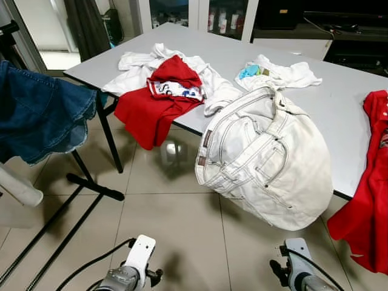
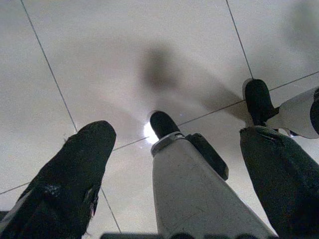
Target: Hang hanger
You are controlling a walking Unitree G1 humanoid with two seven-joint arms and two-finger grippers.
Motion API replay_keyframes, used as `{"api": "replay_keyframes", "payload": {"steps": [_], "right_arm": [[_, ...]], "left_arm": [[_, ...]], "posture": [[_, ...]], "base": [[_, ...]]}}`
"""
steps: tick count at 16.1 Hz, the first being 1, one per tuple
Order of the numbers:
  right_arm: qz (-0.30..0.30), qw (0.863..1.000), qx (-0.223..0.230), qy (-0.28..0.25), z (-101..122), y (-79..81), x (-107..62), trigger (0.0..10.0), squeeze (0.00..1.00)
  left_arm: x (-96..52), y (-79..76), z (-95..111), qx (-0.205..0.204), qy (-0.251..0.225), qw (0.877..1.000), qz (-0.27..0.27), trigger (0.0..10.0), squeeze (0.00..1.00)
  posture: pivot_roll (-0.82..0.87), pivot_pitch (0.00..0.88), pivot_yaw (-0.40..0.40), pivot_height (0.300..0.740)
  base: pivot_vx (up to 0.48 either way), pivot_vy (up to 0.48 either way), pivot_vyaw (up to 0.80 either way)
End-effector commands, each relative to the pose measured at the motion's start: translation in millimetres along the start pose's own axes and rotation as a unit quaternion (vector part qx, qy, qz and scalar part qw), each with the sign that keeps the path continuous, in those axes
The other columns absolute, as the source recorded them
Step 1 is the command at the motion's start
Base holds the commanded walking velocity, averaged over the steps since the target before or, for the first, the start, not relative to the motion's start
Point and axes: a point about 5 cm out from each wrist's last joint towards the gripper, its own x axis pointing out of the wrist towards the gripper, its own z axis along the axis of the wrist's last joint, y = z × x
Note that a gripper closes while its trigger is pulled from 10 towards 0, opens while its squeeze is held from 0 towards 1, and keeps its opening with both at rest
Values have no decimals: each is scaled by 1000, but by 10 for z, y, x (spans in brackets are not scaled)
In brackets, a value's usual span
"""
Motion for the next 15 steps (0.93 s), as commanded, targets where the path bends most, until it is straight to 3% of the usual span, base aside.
{"api": "replay_keyframes", "payload": {"steps": [1, 8, 15], "right_arm": [[0, 1000, -3, 1, 14, -9, 4, 10000, 0], [9, 1000, 0, 3, -14, 91, 20, 10000, 0], [15, 1000, -16, 8, -5, 62, 16, 10000, 0]], "left_arm": [[-3, 14, -6, 3, 1, 1000, 2, 10000, 0], [-22, 99, -16, 2, 0, 1000, 12, 10000, 0], [-14, 36, -82, -15, 4, 1000, 8, 10000, 0]], "posture": [[-131, 0, -2, 740], [-98, 0, 6, 740], [-54, 0, -40, 740]], "base": [[0, 0, 0], [0, 0, 0], [0, 0, 0]]}}
